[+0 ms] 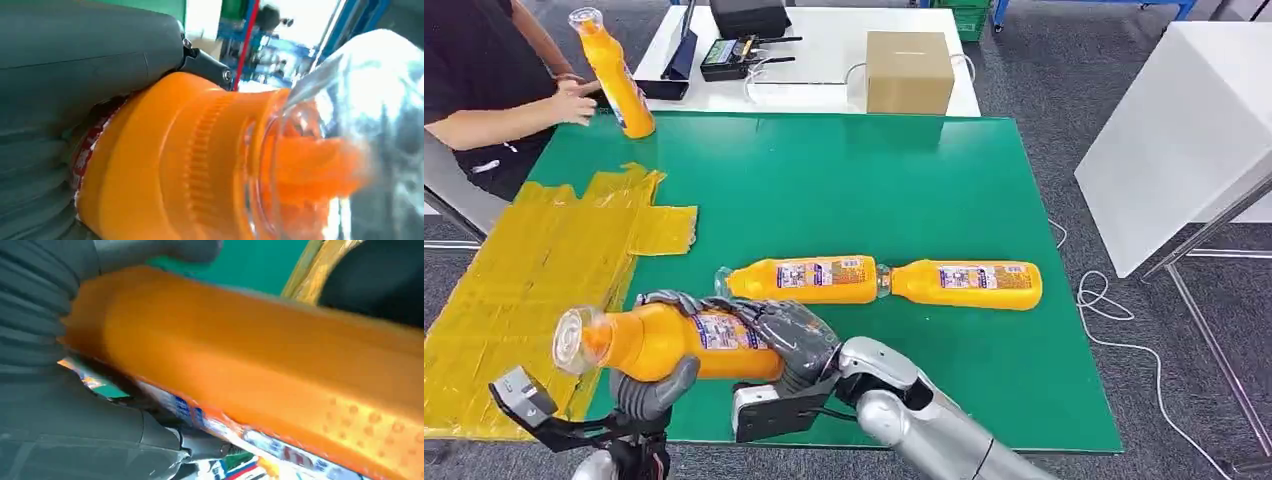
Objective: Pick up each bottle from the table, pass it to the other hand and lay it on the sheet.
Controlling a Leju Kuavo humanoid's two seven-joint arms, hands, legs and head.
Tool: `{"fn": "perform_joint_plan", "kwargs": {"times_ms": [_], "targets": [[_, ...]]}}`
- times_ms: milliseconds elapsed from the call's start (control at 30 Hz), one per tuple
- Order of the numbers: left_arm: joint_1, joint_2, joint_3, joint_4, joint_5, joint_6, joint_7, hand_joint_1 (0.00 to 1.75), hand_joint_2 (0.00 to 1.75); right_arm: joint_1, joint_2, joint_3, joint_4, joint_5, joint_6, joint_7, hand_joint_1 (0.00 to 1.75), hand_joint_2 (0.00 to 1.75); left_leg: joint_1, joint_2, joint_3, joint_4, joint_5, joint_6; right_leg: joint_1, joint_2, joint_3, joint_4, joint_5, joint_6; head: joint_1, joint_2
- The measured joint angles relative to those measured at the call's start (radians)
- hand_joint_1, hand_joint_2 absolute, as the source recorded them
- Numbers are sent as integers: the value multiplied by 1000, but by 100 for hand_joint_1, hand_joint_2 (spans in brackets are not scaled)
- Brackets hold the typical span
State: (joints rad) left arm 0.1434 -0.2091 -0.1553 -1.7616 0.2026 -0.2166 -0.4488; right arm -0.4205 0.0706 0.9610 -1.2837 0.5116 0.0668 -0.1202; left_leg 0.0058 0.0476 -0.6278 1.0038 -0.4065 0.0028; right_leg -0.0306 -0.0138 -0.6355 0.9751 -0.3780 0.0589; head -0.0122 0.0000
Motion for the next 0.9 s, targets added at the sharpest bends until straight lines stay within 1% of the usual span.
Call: {"fn": "perform_joint_plan", "kwargs": {"times_ms": [67,133,200,300,367,500,567,633,767,833,900], "targets": [[-19,-5,8,-11,-153,113,-63,175,175,8,-1,-23,-5,2,-21,12,0,0,0,0,0,0,0,0,0,0,0,0,0,0,0,0],[-48,-13,32,-26,-327,277,-125,175,175,10,-5,-55,-16,-2,-31,22,0,0,0,0,0,0,0,0,0,0,0,0,0,0,0,0],[-88,-13,72,-46,-469,425,-160,175,175,18,-14,-89,-22,-8,-31,28,0,0,0,-1,0,0,1,0,0,0,1,0,1,0,0,0],[-126,-13,125,-62,-743,661,-183,175,175,19,-23,-132,-37,-19,-17,28,0,0,0,-1,0,0,1,1,0,0,1,1,1,0,0,0],[-144,-6,159,-65,-906,782,-181,175,175,18,-28,-155,-48,-29,-7,28,0,0,0,0,0,0,1,1,0,0,1,1,1,0,0,0],[-163,2,197,-66,-970,835,-161,175,175,18,-33,-178,-62,-35,-1,28,0,0,0,0,0,0,1,1,0,0,1,0,1,0,0,0],[-172,8,223,-63,-1182,894,-104,175,175,13,-36,-181,-66,-50,5,30,0,0,0,0,0,0,1,1,0,0,1,0,0,0,0,0],[-192,28,258,-31,-1392,908,-31,175,175,3,-42,-183,-71,-66,13,36,0,0,0,0,0,0,1,1,0,0,1,0,0,0,0,0],[-228,104,287,116,-1636,908,125,175,175,-19,-55,-182,-74,-95,33,41,0,0,0,0,1,0,1,0,0,0,1,0,1,0,0,0],[-238,143,291,189,-1665,908,146,175,175,-30,-61,-180,-74,-101,35,41,0,0,1,1,1,0,2,0,1,0,1,1,1,0,0,0],[-242,164,293,229,-1670,909,150,175,175,-34,-66,-180,-74,-102,36,42,0,0,1,0,1,0,2,0,0,0,1,1,1,0,0,0]]}}
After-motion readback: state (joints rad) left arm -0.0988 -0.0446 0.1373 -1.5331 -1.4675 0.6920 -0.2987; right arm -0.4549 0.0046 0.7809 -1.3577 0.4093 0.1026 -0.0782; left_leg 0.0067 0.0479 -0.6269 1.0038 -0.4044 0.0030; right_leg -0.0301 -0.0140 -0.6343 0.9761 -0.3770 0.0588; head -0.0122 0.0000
